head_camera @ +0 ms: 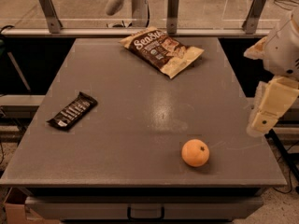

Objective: Move orange near rxbar chocolate

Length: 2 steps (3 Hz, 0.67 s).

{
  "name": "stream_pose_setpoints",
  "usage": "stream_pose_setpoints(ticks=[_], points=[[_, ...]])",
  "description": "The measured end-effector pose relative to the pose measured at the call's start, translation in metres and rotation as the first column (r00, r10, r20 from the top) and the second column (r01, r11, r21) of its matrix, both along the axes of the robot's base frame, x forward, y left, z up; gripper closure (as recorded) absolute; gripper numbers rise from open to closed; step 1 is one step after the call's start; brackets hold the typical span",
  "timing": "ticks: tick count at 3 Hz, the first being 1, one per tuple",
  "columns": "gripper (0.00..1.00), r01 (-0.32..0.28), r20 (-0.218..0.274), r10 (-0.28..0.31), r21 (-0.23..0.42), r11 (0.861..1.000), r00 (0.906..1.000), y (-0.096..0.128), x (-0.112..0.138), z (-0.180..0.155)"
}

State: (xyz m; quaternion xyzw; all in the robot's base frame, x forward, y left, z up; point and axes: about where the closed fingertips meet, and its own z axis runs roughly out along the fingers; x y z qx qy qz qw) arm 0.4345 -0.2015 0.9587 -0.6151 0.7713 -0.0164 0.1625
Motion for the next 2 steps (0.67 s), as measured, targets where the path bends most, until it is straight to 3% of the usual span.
stream_pose_setpoints(ticks=[2], points=[[0.0,-0.035,-0.077,0.045,0.132,0.991,0.996,0.053,-0.019,-0.056]])
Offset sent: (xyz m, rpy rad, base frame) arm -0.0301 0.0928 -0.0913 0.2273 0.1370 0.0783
